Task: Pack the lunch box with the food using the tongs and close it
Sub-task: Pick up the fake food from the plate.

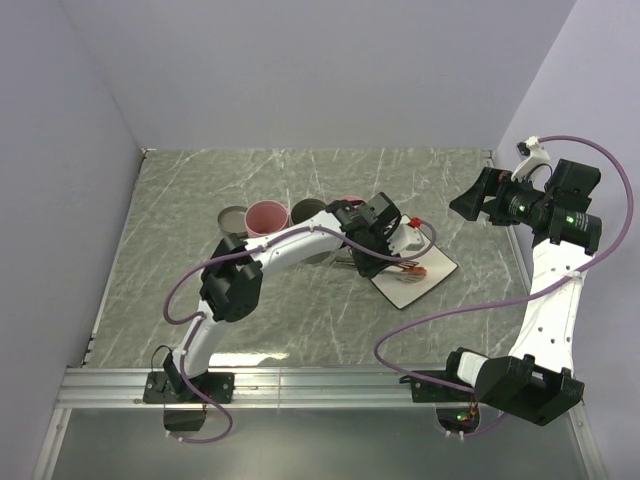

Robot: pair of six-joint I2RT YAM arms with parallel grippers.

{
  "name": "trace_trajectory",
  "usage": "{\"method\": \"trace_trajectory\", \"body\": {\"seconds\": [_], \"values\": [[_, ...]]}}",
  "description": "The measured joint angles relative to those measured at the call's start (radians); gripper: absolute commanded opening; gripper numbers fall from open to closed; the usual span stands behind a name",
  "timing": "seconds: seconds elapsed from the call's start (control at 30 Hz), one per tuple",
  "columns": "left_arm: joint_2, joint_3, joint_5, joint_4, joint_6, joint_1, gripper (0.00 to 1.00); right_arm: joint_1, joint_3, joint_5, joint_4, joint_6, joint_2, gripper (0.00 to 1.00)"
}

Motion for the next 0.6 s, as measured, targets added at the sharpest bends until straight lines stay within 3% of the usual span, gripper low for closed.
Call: {"method": "trace_trajectory", "body": {"seconds": [0.33,0.6], "values": [[0.004,0.026,-0.006,-0.009,-0.034,0.0,0.28,0.0,0.0,0.0,0.0,0.0,0.0,1.0],[-0.031,0.008,-0.019,0.008,-0.071,0.0,0.25,0.0,0.0,0.0,0.0,0.0,0.0,1.0]]}}
